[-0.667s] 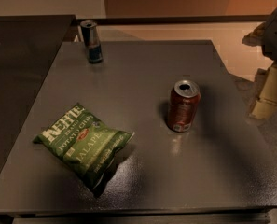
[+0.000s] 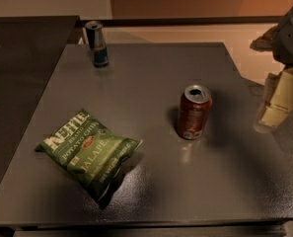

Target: Pick coke can

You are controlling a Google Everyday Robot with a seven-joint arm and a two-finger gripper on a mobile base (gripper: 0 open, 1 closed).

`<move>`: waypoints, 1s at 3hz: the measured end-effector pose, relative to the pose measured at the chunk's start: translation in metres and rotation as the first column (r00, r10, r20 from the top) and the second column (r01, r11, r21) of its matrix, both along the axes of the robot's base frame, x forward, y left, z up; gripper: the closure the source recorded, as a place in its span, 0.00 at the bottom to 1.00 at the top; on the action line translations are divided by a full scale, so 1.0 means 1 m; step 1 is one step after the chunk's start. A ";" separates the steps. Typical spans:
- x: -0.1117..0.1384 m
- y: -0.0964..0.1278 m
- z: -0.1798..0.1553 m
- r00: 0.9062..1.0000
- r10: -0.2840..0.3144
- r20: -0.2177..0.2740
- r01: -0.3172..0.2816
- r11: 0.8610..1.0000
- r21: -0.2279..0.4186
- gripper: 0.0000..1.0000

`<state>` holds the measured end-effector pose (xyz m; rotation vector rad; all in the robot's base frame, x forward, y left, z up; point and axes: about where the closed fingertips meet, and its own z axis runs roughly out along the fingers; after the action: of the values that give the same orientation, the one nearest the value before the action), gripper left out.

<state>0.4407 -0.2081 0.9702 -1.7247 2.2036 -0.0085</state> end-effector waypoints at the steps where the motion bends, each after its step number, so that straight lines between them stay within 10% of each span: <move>1: 0.004 0.015 -0.009 0.999 0.038 -0.008 -0.038 0.996 0.079 0.00; 3: 0.016 0.055 -0.035 0.993 0.117 -0.018 -0.112 0.975 0.190 0.00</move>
Offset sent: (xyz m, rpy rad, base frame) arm 0.0177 0.0572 -0.0354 0.2160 0.0296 0.1329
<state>0.4571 -0.1534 0.9353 -1.7516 2.0472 0.2472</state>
